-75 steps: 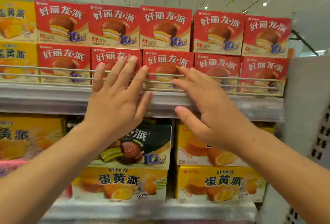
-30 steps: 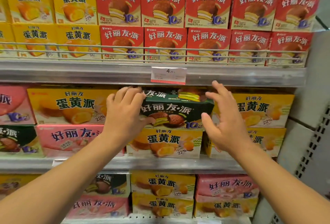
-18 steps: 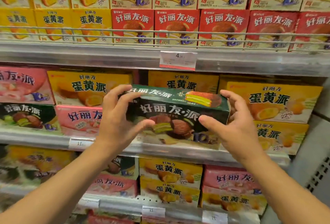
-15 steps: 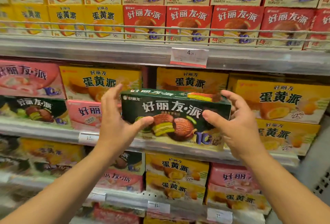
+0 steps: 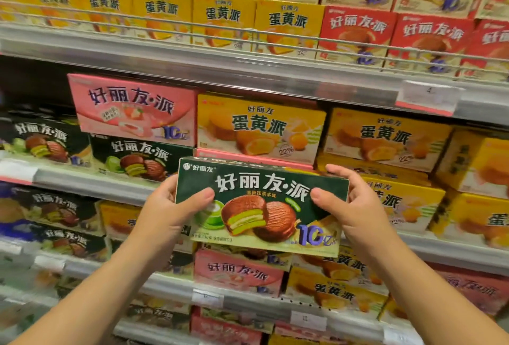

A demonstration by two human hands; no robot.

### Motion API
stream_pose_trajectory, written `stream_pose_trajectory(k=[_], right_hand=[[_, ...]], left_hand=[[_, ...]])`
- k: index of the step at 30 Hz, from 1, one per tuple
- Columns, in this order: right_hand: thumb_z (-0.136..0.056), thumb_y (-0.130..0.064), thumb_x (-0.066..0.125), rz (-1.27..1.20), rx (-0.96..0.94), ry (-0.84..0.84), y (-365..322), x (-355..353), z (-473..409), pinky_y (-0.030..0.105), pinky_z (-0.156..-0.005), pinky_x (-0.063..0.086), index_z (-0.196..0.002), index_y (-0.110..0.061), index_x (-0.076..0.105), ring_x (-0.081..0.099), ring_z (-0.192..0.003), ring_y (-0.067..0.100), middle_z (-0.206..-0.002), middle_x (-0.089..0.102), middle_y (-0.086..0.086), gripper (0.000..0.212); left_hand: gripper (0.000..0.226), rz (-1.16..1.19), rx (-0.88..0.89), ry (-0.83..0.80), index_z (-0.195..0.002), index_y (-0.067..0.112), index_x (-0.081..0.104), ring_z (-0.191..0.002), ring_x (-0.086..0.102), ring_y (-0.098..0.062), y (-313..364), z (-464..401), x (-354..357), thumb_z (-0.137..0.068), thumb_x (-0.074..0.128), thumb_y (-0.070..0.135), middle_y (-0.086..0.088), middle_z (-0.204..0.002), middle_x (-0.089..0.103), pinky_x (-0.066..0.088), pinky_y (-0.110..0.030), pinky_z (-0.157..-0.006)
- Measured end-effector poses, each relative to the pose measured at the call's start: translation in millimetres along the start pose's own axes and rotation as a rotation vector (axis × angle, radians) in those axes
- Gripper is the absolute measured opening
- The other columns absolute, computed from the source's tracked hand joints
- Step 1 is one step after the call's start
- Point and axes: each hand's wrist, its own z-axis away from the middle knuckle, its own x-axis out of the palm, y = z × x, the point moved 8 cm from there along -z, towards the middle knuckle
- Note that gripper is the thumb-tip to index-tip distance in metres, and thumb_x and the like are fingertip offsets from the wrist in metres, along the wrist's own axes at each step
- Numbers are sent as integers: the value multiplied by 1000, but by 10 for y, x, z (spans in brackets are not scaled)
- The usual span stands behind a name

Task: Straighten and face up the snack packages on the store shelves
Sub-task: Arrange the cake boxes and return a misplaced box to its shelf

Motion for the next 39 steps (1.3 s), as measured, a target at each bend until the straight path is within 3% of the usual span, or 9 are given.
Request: stream_pose_trajectory(k=[8,12,15,18,21,27,34,37,39], right_hand=[[-55,-50,90,151,-20,50,52,540,15,26,-60,58,-107,-45,63,73,-91,16,-104,72,-12,59],[-72,-51,76,289,-195,315,-309,257,-217,22,-74,55,-113,-34,64,66,-100,6,-107,70,-12,45],[-79,-46,75,521,-187,430,-469,91,-538,31,-96,50,-133,-27,49,57,-116,11,-131,58,-7,64],[-72,-53,79,579,-100,395,-436,94,-815,40,-103,43,-148,-24,28,46,-130,21,-146,46,1,96],[-70,-47,82,546,-111,362,-399,156,-960,37,-96,50,-148,-23,31,55,-120,17,-133,57,-2,95],[-78,-22,80,483,-201,451,-403,114,-1081,28,-85,51,-139,-25,44,63,-103,8,-115,67,-8,71],[-82,-24,78,628,-273,605,-548,-178,-917,13,-71,42,-142,-16,44,54,-85,-8,-96,53,-28,70],[-82,-25,77,678,-265,644,-658,-511,-741,27,-86,49,-136,-18,48,60,-100,2,-113,63,-15,61],[-83,-24,76,709,-260,681,-722,-770,-597,33,-88,51,-135,-17,50,62,-96,7,-109,66,-8,58]], left_hand=[[64,32,-17,-51,-104,32,68,-95,72,-29,-14,-209,-626,-49,91,55,-8,-108,74,58,-37,-71],[62,44,-11,-58,-103,34,68,-95,72,-29,-4,-322,-697,-50,90,58,-6,-108,74,57,-46,-76],[62,64,-17,-51,-103,33,69,-96,71,-33,-52,-364,-707,-50,89,58,-7,-108,74,56,-52,-81],[64,79,-33,-73,-103,29,69,-95,71,-33,-83,-392,-685,-49,91,56,-9,-107,74,58,-45,-74],[66,76,-44,-95,-104,28,69,-95,72,-30,-114,-404,-664,-48,92,54,-9,-108,74,58,-33,-69],[65,74,-51,-111,-103,26,69,-94,71,-33,-173,-413,-629,-49,91,54,-12,-105,74,58,-35,-70],[66,85,-72,-138,-102,27,69,-92,72,-34,-250,-453,-557,-48,92,55,-12,-105,74,58,-37,-68],[70,113,-102,-167,-104,25,68,-91,72,-33,-330,-465,-454,-45,94,52,-13,-105,74,58,-35,-64],[73,132,-123,-187,-105,22,67,-90,73,-33,-385,-456,-325,-43,95,49,-14,-106,73,58,-32,-62]])
